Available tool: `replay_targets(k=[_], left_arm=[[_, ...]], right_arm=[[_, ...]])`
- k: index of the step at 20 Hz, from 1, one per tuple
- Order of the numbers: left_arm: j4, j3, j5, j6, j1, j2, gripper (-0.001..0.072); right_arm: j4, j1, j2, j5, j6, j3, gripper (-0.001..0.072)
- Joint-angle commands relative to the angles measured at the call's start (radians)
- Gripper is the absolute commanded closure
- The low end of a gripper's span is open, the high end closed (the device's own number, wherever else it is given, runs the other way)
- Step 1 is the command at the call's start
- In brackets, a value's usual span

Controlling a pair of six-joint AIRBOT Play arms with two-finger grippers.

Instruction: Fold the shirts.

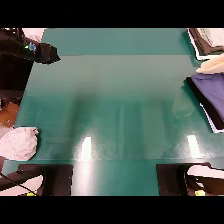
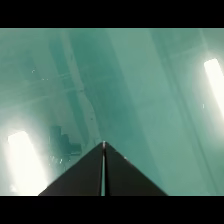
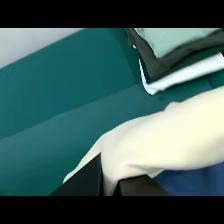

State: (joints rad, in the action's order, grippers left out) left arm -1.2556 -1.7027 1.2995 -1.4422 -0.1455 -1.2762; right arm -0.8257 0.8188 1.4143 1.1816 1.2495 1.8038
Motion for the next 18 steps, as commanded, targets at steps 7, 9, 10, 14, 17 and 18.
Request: replay_targets(k=[7, 9, 10, 14, 17, 18], left_arm=[[0.0, 0.0, 0.002, 0.003, 0.0, 0.001, 0.0679], [0.0, 0.0, 0.002, 0.01, 0.0, 0.001, 0.0679], [0.0, 0.0, 0.002, 0.01, 0.0, 0.001, 0.0679], [0.0, 0.0, 0.001, 0.01, 0.0, 0.001, 0.0678], [0.0, 0.0, -0.005, 0.009, 0.0, 0.001, 0.0678], [0.0, 0.0, 0.005, 0.009, 0.0, 0.001, 0.0678]], right_arm=[[-0.488, 0.136, -0.179, 0.165, 0.175, -0.375, 0.047], [-0.485, 0.191, -0.198, 0.166, 0.175, -0.441, 0.0205], [-0.481, 0.216, -0.207, 0.174, 0.175, -0.465, 0.0206], [-0.284, 0.231, -0.256, 0.127, 0.174, -0.478, 0.0284], [-0.18, 0.123, -0.306, 0.086, 0.174, -0.478, 0.0282], [-0.179, 0.071, -0.32, 0.085, 0.173, -0.478, 0.0282]])
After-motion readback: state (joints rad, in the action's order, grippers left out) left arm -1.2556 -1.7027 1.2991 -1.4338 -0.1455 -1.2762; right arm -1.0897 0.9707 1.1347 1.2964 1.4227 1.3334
